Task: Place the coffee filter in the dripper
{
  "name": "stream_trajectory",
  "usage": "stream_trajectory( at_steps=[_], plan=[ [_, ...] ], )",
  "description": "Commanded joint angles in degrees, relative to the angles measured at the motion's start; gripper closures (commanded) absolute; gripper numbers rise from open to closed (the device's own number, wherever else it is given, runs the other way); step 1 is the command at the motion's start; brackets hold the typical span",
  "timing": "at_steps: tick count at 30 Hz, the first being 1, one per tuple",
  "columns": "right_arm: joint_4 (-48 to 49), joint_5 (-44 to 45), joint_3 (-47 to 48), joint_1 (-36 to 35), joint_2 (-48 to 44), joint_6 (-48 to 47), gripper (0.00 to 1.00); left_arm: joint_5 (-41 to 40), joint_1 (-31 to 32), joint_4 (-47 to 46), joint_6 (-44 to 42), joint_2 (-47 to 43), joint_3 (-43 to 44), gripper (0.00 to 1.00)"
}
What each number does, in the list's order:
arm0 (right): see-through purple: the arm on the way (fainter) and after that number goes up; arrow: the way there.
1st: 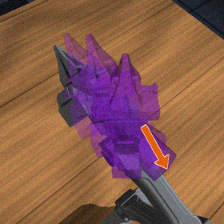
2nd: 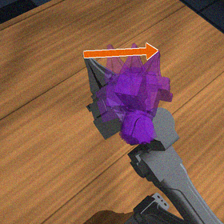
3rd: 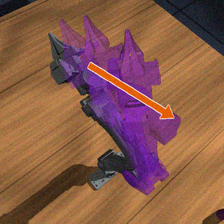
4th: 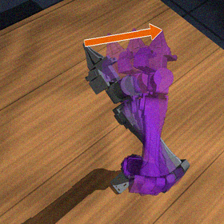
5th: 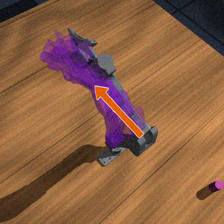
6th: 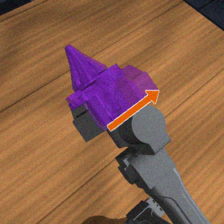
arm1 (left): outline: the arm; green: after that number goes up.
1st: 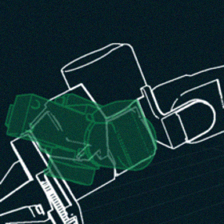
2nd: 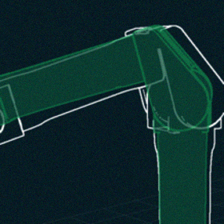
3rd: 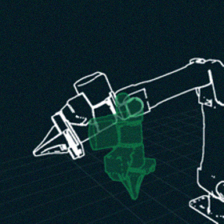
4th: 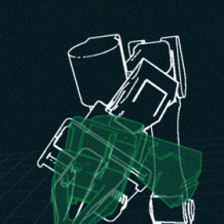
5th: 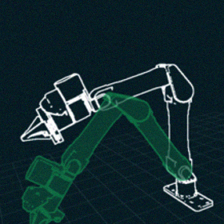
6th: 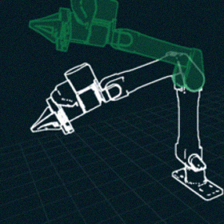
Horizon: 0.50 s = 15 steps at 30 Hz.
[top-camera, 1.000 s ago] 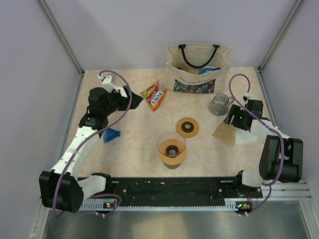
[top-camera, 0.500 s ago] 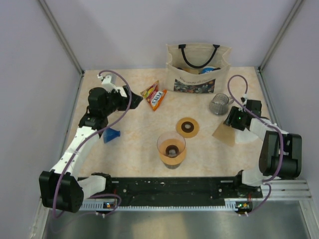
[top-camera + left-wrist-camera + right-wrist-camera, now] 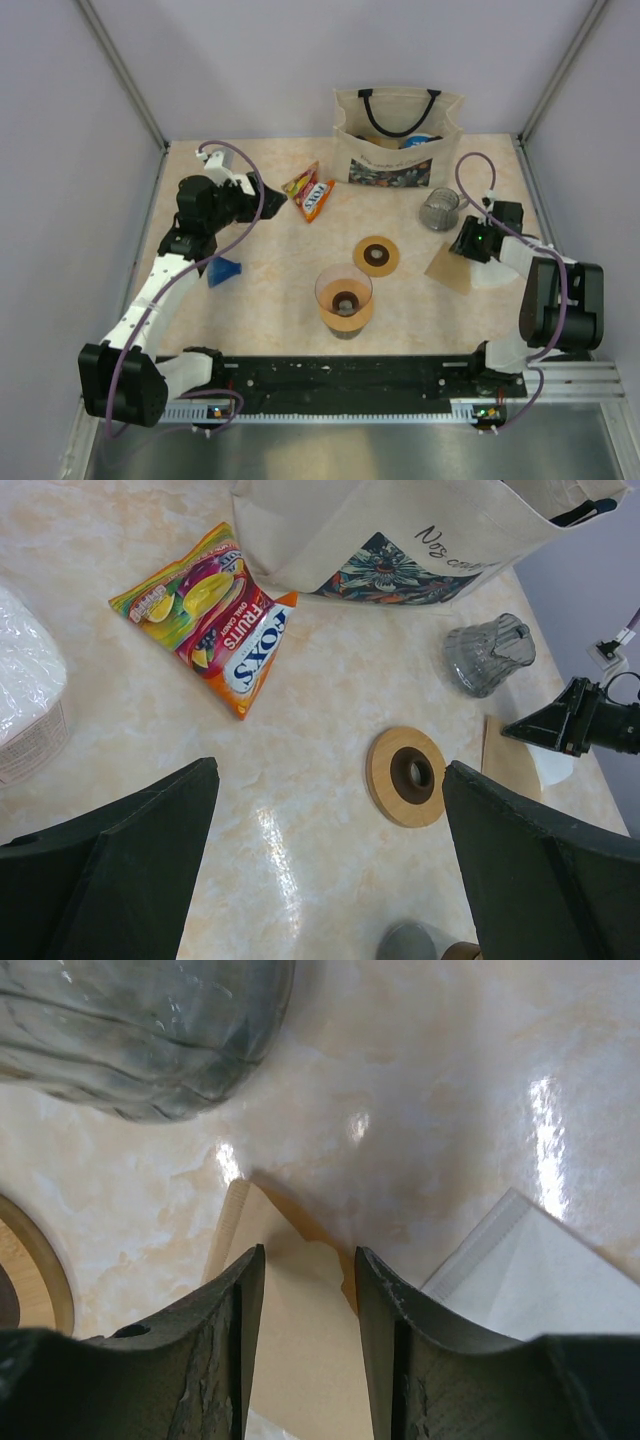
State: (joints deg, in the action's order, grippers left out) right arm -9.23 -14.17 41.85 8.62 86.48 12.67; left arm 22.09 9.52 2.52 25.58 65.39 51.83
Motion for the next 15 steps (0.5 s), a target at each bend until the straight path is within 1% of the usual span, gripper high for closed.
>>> stream_trajectory(
  at_steps=[1,3,8,10,15],
  plan=[
    [2.6,1.0,1.1,-0.4,1.6,-0.4,0.58,1.2,-0.4,-3.1,-0.1,-0.7,0.2,0.01],
    [3.0,0.2,1.2,-0.4,2.1,-0.1,0.58,1.3,-0.3,-3.1,-0.2,-0.7,0.2,0.01],
    [2.2,-1.6,1.1,-0.5,1.6,0.4,0.65,1.2,-0.4,-3.1,-0.1,-0.6,0.1,0.01],
    [1.9,-1.1,1.0,-0.4,0.5,0.8,0.66,1.3,-0.4,-3.2,-0.1,-0.7,0.2,0.01],
    [1.0,0.0,1.0,-0.4,-1.4,1.1,0.73,1.6,-0.4,-3.2,0.1,-0.2,0.3,0.01]
  ],
)
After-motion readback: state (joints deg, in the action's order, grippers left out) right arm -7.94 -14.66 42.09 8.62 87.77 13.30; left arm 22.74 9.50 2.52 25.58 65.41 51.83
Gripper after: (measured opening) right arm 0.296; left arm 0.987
